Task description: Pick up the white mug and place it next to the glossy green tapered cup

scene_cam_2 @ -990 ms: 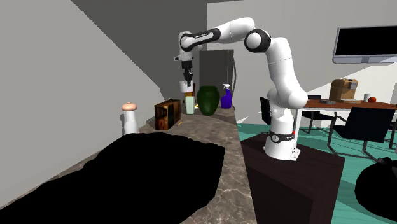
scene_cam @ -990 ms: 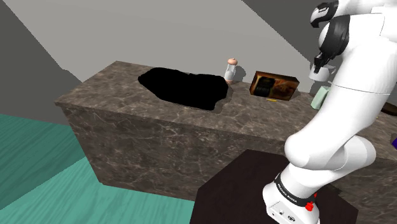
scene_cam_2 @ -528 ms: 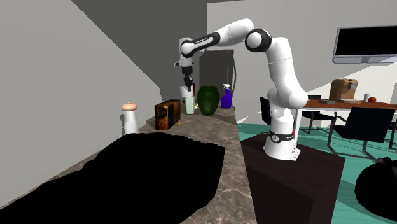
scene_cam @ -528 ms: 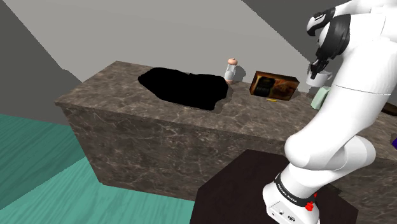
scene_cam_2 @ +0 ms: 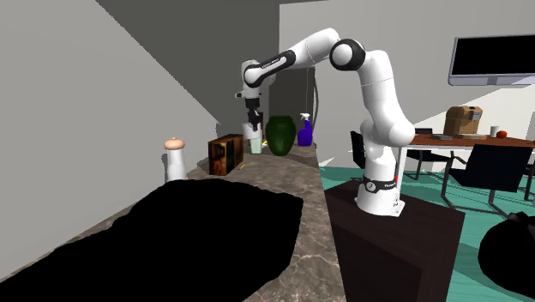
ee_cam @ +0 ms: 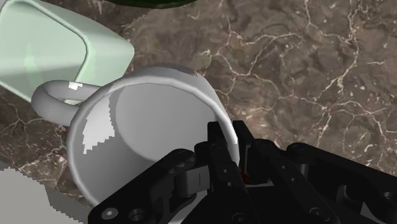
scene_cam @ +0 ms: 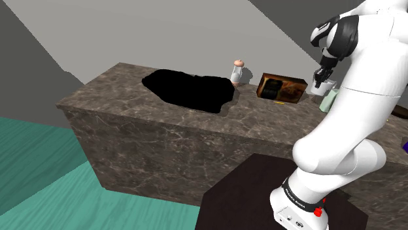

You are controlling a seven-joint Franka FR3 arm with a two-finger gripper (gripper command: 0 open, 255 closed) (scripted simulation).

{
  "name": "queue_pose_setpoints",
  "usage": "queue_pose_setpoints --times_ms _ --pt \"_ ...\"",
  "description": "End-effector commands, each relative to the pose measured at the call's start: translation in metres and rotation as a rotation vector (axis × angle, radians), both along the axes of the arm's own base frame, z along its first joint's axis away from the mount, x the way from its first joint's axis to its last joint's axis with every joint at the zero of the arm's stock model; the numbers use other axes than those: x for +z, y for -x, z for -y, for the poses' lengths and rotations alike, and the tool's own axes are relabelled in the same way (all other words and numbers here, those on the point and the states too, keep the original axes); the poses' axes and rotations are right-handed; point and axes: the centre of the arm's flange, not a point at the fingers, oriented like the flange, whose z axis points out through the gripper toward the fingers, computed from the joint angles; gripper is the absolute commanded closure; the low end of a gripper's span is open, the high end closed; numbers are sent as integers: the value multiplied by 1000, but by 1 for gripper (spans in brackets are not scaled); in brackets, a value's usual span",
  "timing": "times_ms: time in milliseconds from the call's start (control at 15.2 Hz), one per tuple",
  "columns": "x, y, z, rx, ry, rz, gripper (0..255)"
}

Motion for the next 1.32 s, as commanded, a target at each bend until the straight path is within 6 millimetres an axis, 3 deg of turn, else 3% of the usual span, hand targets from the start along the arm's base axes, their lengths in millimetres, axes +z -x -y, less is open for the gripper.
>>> queue_pose_setpoints --times_ms 0,1254 --pt "-10 -1 1 0 1 0 255" --pt "-107 -1 1 0 1 0 255"
